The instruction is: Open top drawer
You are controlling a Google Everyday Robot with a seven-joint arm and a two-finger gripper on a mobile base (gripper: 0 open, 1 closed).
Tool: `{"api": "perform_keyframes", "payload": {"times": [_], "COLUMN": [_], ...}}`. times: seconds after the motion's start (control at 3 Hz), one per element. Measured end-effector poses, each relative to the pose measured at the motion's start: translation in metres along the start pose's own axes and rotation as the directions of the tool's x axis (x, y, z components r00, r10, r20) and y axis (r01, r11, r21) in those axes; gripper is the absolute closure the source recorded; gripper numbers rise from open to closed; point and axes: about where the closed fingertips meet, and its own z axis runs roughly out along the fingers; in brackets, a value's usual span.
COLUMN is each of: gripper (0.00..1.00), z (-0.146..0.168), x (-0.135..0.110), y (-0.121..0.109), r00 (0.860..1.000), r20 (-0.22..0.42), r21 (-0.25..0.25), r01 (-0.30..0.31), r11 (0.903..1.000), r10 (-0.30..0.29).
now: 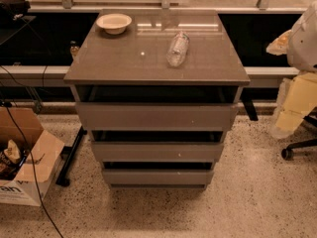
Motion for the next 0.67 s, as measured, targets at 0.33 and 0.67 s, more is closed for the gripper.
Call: {"api": "perform_keyframes", "payload": {"times": [0.33, 0.67], "gripper": [0.00, 0.00], "z": [0.000, 0.021], "x": [0.000, -0.003], "y": [0.000, 0.000], "r00": [1.000, 0.998], "r20": [0.000, 0.055], "r21": [0.000, -0.009], "r01": [0.000, -0.018], "r11": [1.0000, 0.9998], "r10": [0.000, 0.018]}}
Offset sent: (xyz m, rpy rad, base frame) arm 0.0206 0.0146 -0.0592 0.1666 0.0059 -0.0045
